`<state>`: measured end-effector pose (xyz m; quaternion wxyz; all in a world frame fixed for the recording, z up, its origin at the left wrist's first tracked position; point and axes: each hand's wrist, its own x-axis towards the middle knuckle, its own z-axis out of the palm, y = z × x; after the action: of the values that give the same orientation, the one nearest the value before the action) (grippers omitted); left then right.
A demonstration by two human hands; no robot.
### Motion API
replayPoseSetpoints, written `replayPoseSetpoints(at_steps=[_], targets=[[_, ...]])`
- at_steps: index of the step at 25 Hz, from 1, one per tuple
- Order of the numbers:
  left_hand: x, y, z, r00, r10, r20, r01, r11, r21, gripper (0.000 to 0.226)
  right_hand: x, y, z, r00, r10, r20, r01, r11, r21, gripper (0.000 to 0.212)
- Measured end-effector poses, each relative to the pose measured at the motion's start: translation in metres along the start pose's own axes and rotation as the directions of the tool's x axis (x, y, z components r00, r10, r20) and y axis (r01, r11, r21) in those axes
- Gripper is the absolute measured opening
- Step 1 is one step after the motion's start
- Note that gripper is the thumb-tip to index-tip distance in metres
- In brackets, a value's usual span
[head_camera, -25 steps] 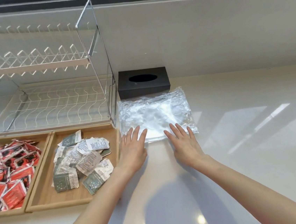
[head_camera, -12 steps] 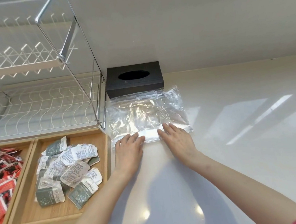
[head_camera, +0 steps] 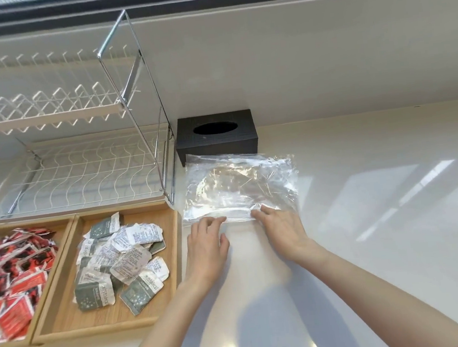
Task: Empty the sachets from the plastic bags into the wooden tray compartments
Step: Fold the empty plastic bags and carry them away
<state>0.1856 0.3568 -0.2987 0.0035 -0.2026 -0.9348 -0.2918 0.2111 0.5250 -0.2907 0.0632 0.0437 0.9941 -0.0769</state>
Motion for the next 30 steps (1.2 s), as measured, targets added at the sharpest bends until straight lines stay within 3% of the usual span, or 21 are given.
replayPoseSetpoints(at_steps=[2,4,6,10,12,15,20,25,28,30], targets=[[-0.015,0.003,0.0,0.993,-0.111,0.045,0.118,0.976,-0.184,0.027,-0.007,-0.003,-0.004,1.0,0.019,0.021,-0.019,0.999,0.036,0.048],[-0.022,0.005,-0.001,0.941,-0.303,0.151,0.339,0.857,-0.388,0.027,-0.018,-0.01,-0.008,0.999,0.038,0.026,-0.04,0.996,0.081,0.047],[-0.024,0.011,-0.004,0.856,-0.408,0.317,0.515,0.624,-0.588,0.041,-0.032,-0.02,-0.01,0.999,0.039,0.018,-0.041,0.992,0.118,0.046],[-0.031,0.032,-0.011,0.743,-0.349,0.571,0.63,0.076,-0.773,0.022,-0.062,-0.041,-0.011,1.0,0.001,0.013,-0.003,0.986,0.169,0.046],[-0.034,0.034,-0.011,0.72,-0.332,0.61,0.631,-0.054,-0.774,0.024,-0.077,-0.049,-0.01,0.999,-0.023,0.026,0.017,0.979,0.201,0.044],[-0.039,0.032,-0.007,0.695,-0.377,0.612,0.645,-0.049,-0.762,0.014,-0.091,-0.054,-0.005,0.998,-0.043,0.049,0.03,0.971,0.237,0.042],[-0.045,0.032,-0.01,0.729,-0.42,0.541,0.636,0.123,-0.762,0.018,-0.098,-0.045,-0.009,0.996,0.007,0.09,-0.037,0.942,0.334,0.044],[-0.047,0.033,-0.022,0.802,-0.364,0.473,0.574,0.255,-0.778,0.03,-0.078,-0.021,-0.035,0.984,0.156,-0.083,-0.102,0.884,0.457,0.063],[-0.048,0.028,-0.035,0.862,-0.259,0.436,0.506,0.375,-0.776,0.03,-0.071,-0.002,-0.046,0.955,0.297,-0.015,-0.23,0.77,0.594,0.077],[-0.048,0.023,-0.041,0.88,-0.19,0.435,0.471,0.461,-0.752,0.031,-0.072,0.009,-0.046,0.937,0.325,0.129,-0.311,0.606,0.732,0.087]])
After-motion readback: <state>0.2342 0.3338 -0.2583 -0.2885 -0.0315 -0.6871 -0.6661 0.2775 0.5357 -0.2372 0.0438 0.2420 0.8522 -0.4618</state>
